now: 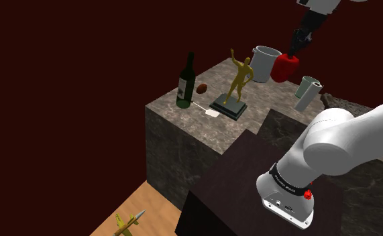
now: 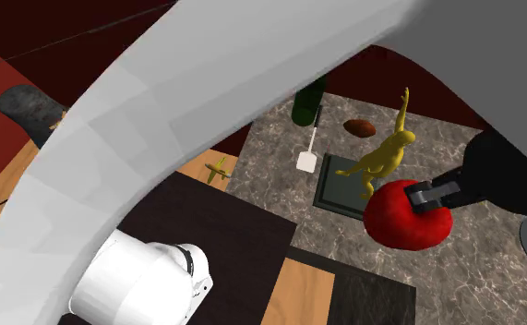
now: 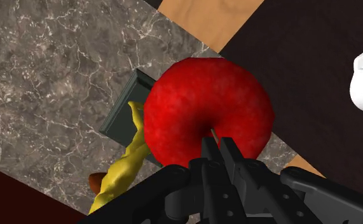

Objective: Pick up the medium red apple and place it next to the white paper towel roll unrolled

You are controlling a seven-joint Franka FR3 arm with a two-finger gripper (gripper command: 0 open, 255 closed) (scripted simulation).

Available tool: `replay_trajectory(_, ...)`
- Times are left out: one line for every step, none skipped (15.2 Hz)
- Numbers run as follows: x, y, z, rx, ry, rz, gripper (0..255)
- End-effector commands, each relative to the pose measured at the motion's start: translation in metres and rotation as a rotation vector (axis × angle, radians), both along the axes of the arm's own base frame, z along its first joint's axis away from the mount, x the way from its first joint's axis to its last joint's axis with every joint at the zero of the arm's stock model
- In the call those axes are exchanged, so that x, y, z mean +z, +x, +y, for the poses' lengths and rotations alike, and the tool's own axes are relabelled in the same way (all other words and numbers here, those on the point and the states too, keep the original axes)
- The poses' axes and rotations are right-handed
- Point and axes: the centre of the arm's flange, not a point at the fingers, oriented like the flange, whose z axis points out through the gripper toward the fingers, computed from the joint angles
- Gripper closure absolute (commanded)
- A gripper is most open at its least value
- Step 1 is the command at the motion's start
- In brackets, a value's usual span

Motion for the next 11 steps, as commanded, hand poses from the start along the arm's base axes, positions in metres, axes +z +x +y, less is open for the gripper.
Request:
replay_trajectory(0.000, -0.015, -0.022, 0.002, -0.001, 0.000, 255)
replay_trajectory(0.000, -0.022, -0.033, 0.002, -0.001, 0.000, 255)
replay_trajectory(0.000, -0.028, -0.044, 0.002, -0.001, 0.000, 255)
replay_trajectory(0.000, -0.035, -0.055, 0.002, -0.001, 0.000, 255)
replay_trajectory(0.000, -0.042, -0.067, 0.002, -0.001, 0.000, 255)
replay_trajectory(0.000, -0.049, -0.078, 0.002, -0.001, 0.000, 255)
replay_trajectory(0.000, -0.056, -0.089, 0.002, -0.001, 0.000, 255)
replay_trajectory(0.000, -0.062, -0.101, 0.002, -0.001, 0.000, 255)
replay_trajectory(0.000, -0.069, -0.112, 0.002, -0.001, 0.000, 255)
replay_trajectory(0.000, -0.076, -0.123, 0.002, -0.001, 0.000, 255)
replay_trajectory(0.000, -0.083, -0.135, 0.002, -0.001, 0.000, 255)
